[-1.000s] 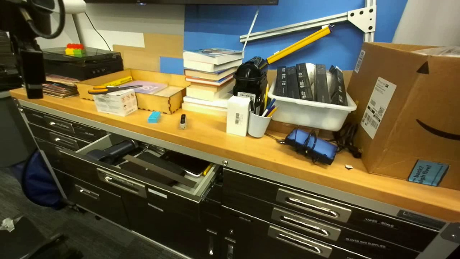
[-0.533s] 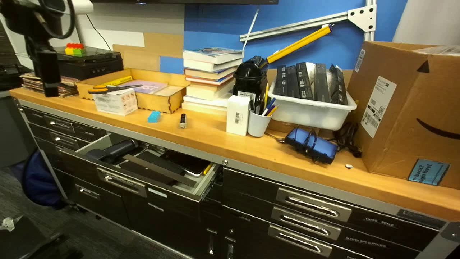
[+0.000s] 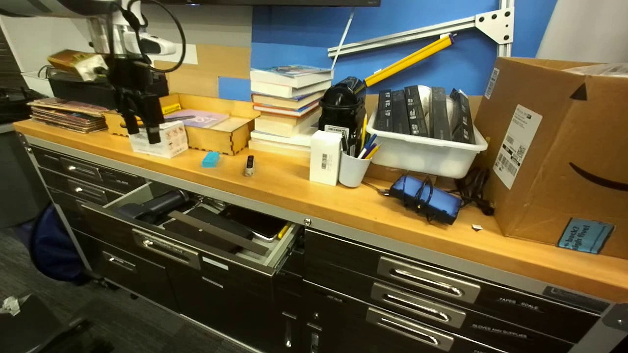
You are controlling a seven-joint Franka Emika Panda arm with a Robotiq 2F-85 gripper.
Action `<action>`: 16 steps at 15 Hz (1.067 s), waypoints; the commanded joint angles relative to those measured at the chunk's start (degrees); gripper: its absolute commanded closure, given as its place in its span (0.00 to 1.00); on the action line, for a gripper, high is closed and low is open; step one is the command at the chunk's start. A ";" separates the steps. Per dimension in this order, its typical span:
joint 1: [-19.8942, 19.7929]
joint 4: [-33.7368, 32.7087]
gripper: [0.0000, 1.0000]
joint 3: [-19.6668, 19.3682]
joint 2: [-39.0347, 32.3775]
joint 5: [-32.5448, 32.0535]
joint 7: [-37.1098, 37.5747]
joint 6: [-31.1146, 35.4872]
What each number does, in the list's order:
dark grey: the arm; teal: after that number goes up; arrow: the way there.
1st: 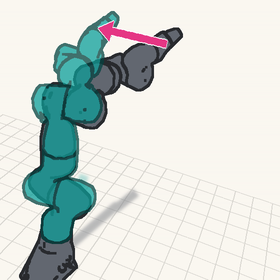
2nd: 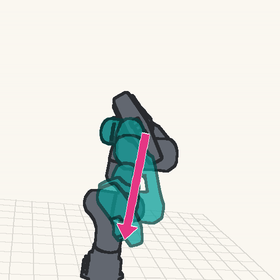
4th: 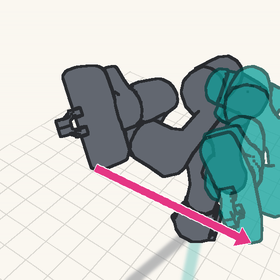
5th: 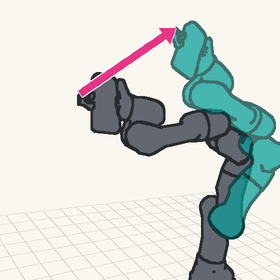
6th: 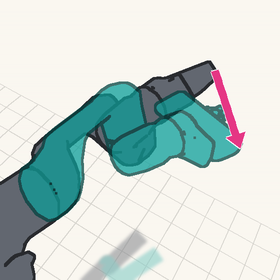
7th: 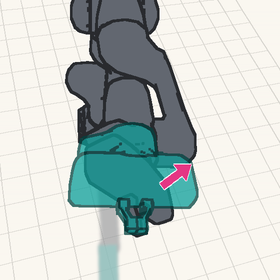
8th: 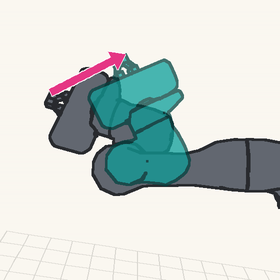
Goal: Put the blue Lego in the open drawer and then close the drawer
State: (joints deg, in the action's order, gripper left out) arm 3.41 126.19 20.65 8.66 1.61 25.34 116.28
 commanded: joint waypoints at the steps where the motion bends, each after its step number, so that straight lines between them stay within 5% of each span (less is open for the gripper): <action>1: 2.00 -14.10 0.00 -2.34 -14.43 -10.98 2.97 -2.06; 8: 8.13 -28.39 0.00 -8.83 -30.18 -10.14 -0.45 -1.84; 15: 11.07 -33.05 0.00 -12.31 -36.21 -9.15 0.04 -0.97; 16: 11.26 -33.69 0.25 -12.71 -36.79 -8.94 0.43 -0.87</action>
State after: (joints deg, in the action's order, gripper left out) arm 13.22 96.26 9.95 -25.89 -9.01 26.07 116.23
